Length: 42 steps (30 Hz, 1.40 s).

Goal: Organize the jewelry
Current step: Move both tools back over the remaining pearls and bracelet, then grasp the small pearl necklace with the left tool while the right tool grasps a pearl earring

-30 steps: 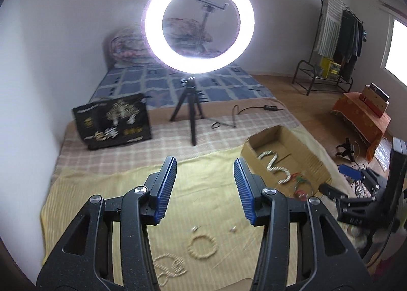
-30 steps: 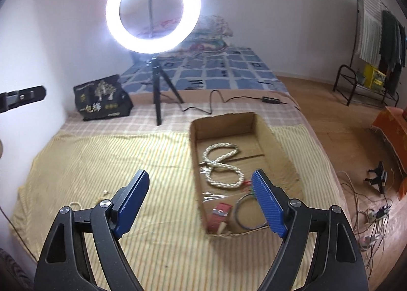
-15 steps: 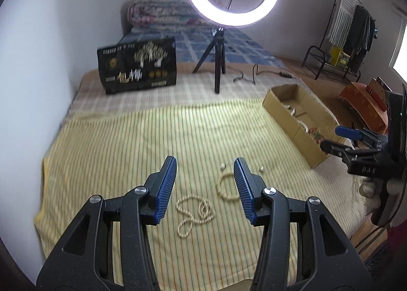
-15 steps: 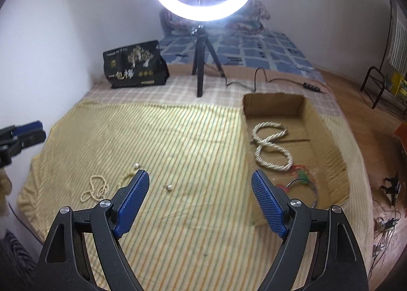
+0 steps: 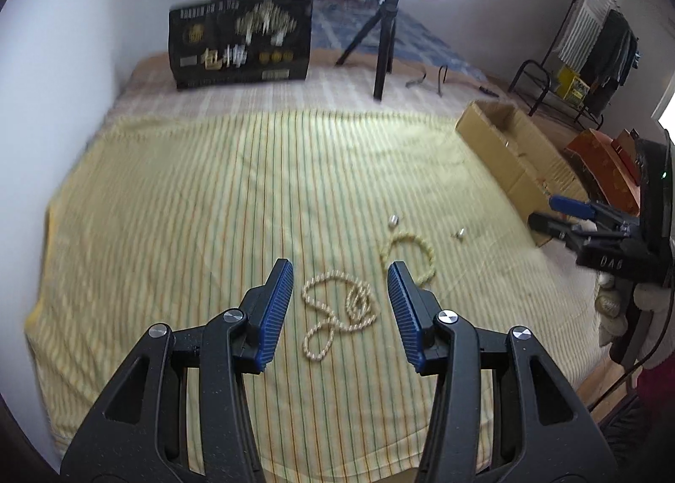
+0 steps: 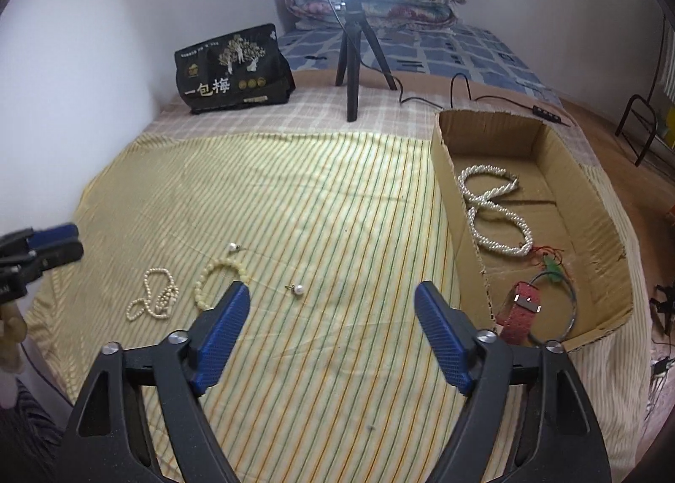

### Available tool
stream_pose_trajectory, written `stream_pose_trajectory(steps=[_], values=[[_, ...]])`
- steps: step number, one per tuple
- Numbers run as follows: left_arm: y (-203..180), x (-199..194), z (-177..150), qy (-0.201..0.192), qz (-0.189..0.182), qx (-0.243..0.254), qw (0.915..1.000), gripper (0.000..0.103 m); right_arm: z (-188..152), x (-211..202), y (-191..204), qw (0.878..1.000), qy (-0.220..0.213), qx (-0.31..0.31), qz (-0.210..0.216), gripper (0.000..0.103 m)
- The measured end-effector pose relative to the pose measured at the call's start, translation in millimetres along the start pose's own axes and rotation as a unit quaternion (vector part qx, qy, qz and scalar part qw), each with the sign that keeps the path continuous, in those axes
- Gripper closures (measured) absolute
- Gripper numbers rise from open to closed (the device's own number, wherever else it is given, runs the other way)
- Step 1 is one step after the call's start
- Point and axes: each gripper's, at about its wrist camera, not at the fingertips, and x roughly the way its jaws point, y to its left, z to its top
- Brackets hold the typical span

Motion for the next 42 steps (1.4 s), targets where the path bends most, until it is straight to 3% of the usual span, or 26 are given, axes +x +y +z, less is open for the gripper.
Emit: stream_pose_trajectory(steps=[4, 9, 11, 20, 24, 26, 30, 39, 42], values=[[6.8, 18.4, -13.7, 0.029, -0.008, -0.008, 0.9995, 0.055, -1.1, 11.8, -5.4, 1.000, 0.007, 0.008, 0.016, 0.036], [1.7, 36.8, -30.4, 0.064, -0.016, 0.000, 0.9979, 0.054, -5.0, 31.3, -2.4, 0.999, 0.024, -0.011, 0.026, 0.037], [-3.3, 44.3, -35.4, 0.073, -0.016, 0.009, 0.9972, 0.040, -6.9, 37.7, 1.2, 0.999, 0.032, -0.025, 0.036, 0.037], [-17.1, 81.3, -38.4, 0.115, 0.022, 0.031, 0.9926, 0.035, -15.2, 68.3, 17.1, 0.994, 0.062, -0.087, 0.029, 0.035], [-18.9, 91.4, -38.3, 0.115, 0.032, 0.031, 0.9924, 0.032, -15.4, 76.8, 15.6, 0.993, 0.067, -0.092, 0.033, 0.035], [-20.1, 93.7, -37.7, 0.110, 0.033, 0.028, 0.9930, 0.025, -14.7, 81.4, 15.7, 0.993, 0.070, -0.093, 0.034, 0.035], [-24.4, 100.1, -36.5, 0.096, 0.050, 0.029, 0.9937, 0.024, -11.8, 91.4, 19.8, 0.992, 0.074, -0.098, 0.031, 0.035], [-29.2, 106.8, -33.7, 0.081, 0.077, 0.043, 0.9929, 0.024, -7.0, 95.6, 18.0, 0.993, 0.075, -0.082, 0.034, 0.074], [-30.3, 106.2, -34.4, 0.075, 0.080, 0.048, 0.9928, 0.030, -8.2, 96.0, 21.7, 0.993, 0.077, -0.082, 0.036, 0.085]])
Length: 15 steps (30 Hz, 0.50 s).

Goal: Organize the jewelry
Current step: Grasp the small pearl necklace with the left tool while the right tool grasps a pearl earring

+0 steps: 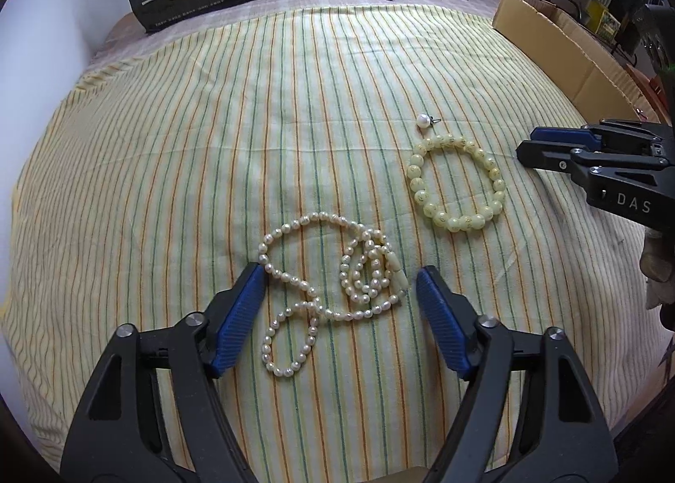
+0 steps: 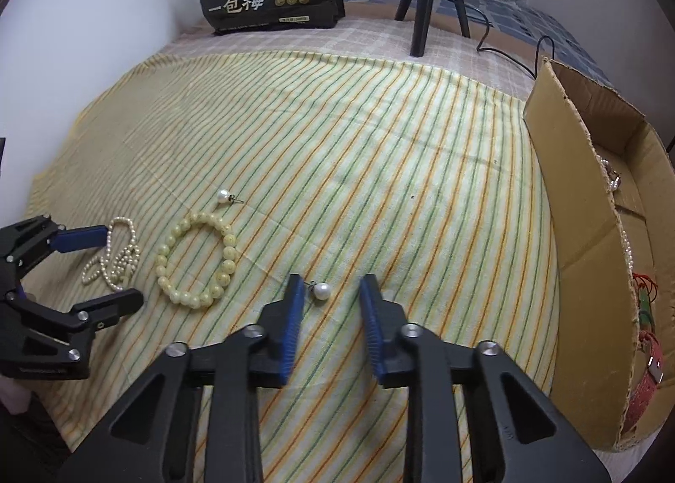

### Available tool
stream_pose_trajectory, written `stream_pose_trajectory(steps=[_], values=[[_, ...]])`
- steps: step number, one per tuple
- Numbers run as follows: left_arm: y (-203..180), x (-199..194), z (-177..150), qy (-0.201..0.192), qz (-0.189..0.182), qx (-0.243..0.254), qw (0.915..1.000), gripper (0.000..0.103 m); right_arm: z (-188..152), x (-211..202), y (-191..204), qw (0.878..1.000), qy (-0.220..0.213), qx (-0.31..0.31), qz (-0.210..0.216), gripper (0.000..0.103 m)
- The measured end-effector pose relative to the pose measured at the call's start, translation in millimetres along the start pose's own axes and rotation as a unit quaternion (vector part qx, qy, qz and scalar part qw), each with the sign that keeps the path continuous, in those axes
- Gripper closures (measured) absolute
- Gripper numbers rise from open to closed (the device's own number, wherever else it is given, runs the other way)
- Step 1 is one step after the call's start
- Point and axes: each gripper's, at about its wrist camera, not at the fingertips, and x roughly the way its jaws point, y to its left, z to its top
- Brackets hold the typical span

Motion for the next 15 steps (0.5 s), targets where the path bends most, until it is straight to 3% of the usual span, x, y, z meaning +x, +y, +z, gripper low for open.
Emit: stream_pose_trajectory(steps=[2, 3, 5, 8, 11, 15], values=[[0.2, -0.9, 0.3, -0.003, -0.002, 0.000, 1.0000, 0.039, 0.2, -0.2, 2.7, 1.000, 0.000, -0.003, 0.002, 0.094], [0.7, -1.3, 0.8, -0.004, -0.005, -0.001, 1.0000, 0.042, 1.1, 0.1, 3.2, 1.000, 0.000, -0.003, 0.002, 0.094], [2.5, -3.7, 0.3, -0.006, 0.000, -0.005, 1.0000, 0.059, 1.7, 0.1, 3.1, 1.000, -0.001, 0.001, 0.002, 0.094], [10.1, -5.6, 1.3, -0.004, -0.001, -0.017, 0.9998, 0.076, 1.8, -1.8, 2.5, 1.000, -0.005, 0.004, 0.003, 0.094], [21.9, -7.5, 2.5, 0.000, -0.015, -0.036, 0.9992, 0.089, 2.4, -6.2, 2.2, 1.000, -0.010, 0.005, 0.002, 0.094], [34.2, -11.9, 1.9, 0.004, -0.030, -0.063, 0.9975, 0.094, 4.8, -16.0, 2.4, 1.000, -0.020, 0.006, 0.002, 0.094]])
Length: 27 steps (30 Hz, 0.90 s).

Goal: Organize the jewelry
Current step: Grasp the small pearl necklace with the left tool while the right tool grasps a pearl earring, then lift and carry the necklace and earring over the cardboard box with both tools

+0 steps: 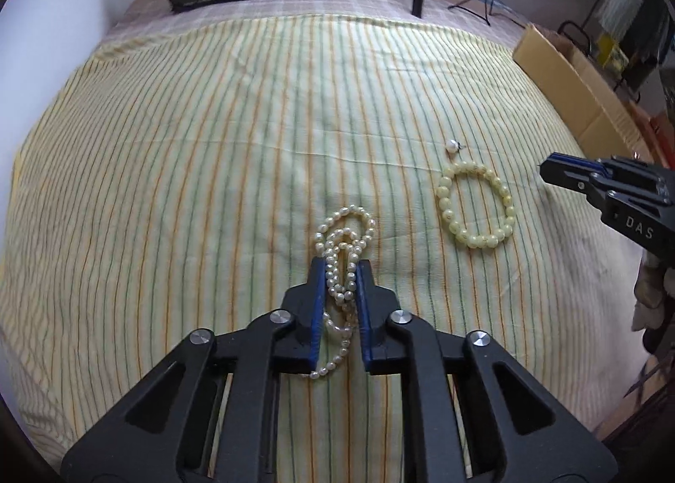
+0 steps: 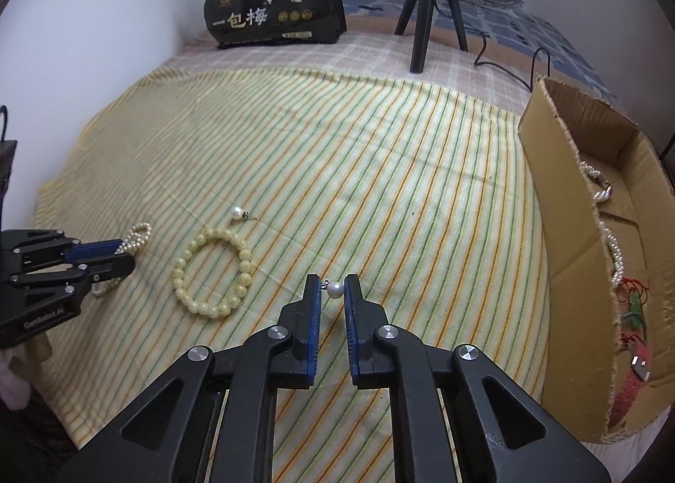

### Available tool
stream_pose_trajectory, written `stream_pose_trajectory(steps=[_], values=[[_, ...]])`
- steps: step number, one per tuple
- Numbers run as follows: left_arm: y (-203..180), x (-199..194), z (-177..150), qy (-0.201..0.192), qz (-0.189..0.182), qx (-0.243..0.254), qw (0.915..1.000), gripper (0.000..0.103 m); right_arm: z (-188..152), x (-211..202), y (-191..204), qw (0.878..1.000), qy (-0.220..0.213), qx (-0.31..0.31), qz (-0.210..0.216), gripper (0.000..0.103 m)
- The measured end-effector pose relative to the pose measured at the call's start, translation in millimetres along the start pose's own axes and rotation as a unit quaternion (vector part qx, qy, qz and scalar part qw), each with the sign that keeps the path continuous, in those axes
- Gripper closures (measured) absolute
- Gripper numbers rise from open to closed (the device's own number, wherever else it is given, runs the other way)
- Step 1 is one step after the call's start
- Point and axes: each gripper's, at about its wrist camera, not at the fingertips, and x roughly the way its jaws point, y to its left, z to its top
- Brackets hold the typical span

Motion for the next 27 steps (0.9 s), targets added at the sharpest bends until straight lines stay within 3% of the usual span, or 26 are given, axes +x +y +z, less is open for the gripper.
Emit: stream_pose_trajectory(steps=[4, 10, 13, 15, 16, 17, 19, 22, 23, 25, 27], values=[[3.9, -10.0, 0.7, -0.010, -0.002, -0.007, 0.9999, 0.101, 2.0, -10.9, 2.7, 1.000, -0.010, 0.000, 0.000, 0.094], [12.4, -36.2, 5.1, -0.042, -0.013, -0.026, 0.9987, 0.102, 3.8, -28.0, 5.9, 1.000, -0.025, -0.003, -0.001, 0.094], [15.2, -36.3, 4.9, -0.032, -0.042, -0.032, 0.9981, 0.102, 2.5, -34.2, 6.0, 1.000, -0.030, -0.002, -0.001, 0.094], [11.2, -32.9, 2.4, -0.024, -0.039, -0.027, 0.9986, 0.099, 1.0, -36.3, 5.9, 1.000, -0.031, -0.001, -0.001, 0.094], [7.8, -29.6, 1.0, -0.018, -0.030, -0.021, 0.9992, 0.083, 0.2, -36.8, 5.7, 1.000, -0.031, -0.001, 0.000, 0.094], [5.1, -25.9, 0.1, -0.011, -0.021, -0.015, 0.9996, 0.056, -0.3, -37.7, 5.9, 1.000, -0.031, -0.001, 0.001, 0.094], [1.6, -19.4, -1.2, -0.012, -0.001, -0.009, 0.9999, 0.046, -0.6, -39.5, 6.8, 0.999, -0.033, -0.002, 0.000, 0.094], [-1.0, -3.5, -0.5, 0.004, 0.010, -0.005, 0.9999, 0.047, -0.1, -42.4, 7.0, 0.999, -0.036, -0.003, 0.000, 0.094], [-0.3, -0.2, -1.7, 0.005, 0.014, -0.005, 0.9999, 0.061, 0.2, -43.0, 6.6, 0.999, -0.037, -0.002, 0.000, 0.094], [-0.7, 5.2, -2.8, -0.001, 0.027, 0.003, 0.9996, 0.074, 0.9, -44.1, 5.5, 0.999, -0.038, -0.001, -0.001, 0.094], [-2.3, 5.8, -2.4, -0.003, 0.015, 0.010, 0.9998, 0.088, 1.6, -45.6, 3.9, 0.999, -0.040, 0.001, -0.003, 0.094]])
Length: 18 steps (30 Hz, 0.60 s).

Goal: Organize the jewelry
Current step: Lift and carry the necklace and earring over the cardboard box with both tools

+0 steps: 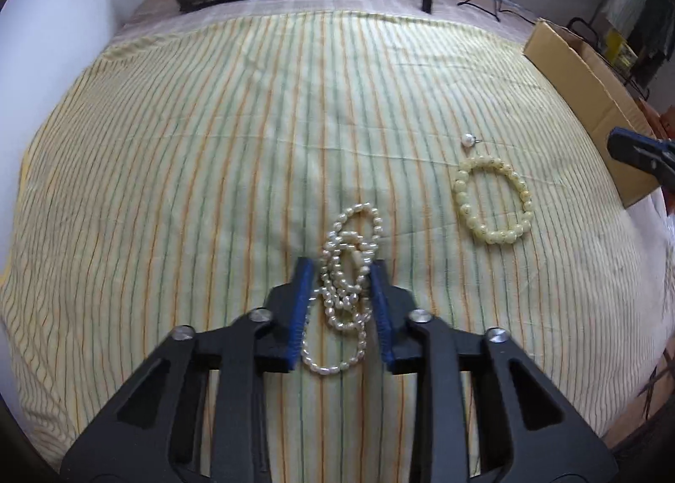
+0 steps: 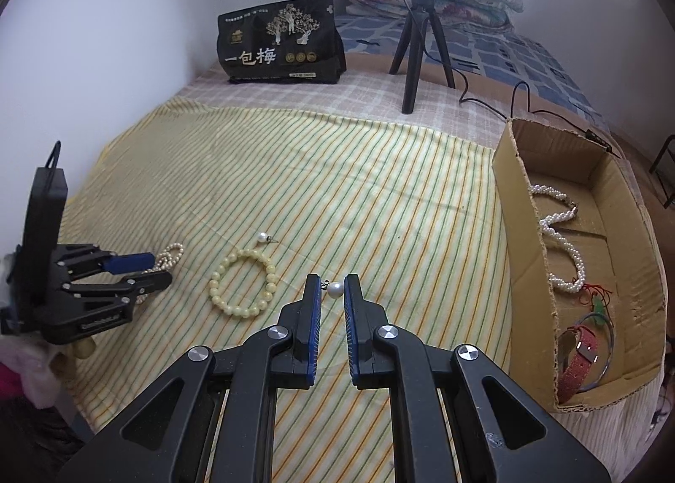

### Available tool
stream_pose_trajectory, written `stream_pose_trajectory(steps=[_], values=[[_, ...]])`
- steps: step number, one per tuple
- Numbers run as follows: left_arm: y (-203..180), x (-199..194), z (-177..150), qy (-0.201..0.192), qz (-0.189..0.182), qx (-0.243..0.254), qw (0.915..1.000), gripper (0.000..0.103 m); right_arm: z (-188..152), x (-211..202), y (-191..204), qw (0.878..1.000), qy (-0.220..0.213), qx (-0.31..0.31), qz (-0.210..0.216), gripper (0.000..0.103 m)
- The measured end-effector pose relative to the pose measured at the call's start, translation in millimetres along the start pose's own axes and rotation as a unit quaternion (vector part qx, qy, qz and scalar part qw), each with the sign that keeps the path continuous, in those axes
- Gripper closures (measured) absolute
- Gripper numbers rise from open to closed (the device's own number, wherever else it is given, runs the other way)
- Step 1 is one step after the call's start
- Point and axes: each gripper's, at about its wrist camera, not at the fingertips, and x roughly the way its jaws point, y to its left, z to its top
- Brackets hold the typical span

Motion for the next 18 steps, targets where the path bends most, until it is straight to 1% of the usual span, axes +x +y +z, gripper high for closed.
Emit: stream_pose_trajectory(steps=[1, 2, 5, 10, 14, 18], values=[[-0.4, -0.2, 0.7, 0.002, -0.006, -0.002, 1.0000, 0.095, 0.8, -0.9, -0.4, 1.000, -0.001, 0.000, -0.001, 0.094], [0.4, -2.2, 1.7, 0.000, -0.006, -0.008, 1.0000, 0.097, 1.5, -2.1, -1.2, 1.000, -0.002, 0.001, -0.002, 0.094], [3.6, -12.0, 4.8, -0.007, -0.019, -0.023, 0.9995, 0.098, 4.0, -7.8, -3.4, 1.000, -0.008, 0.002, -0.004, 0.094], [11.7, -48.0, 14.1, -0.044, -0.053, -0.049, 0.9964, 0.098, 7.5, -19.1, -5.8, 1.000, -0.021, 0.006, -0.006, 0.094], [16.0, -80.2, 22.5, -0.075, -0.084, -0.067, 0.9914, 0.098, 9.3, -27.4, -9.9, 0.999, -0.029, 0.011, -0.008, 0.094], [11.0, -109.5, 29.4, -0.106, -0.106, -0.074, 0.9860, 0.098, 8.8, -38.3, -15.9, 0.999, -0.039, 0.017, -0.013, 0.094]])
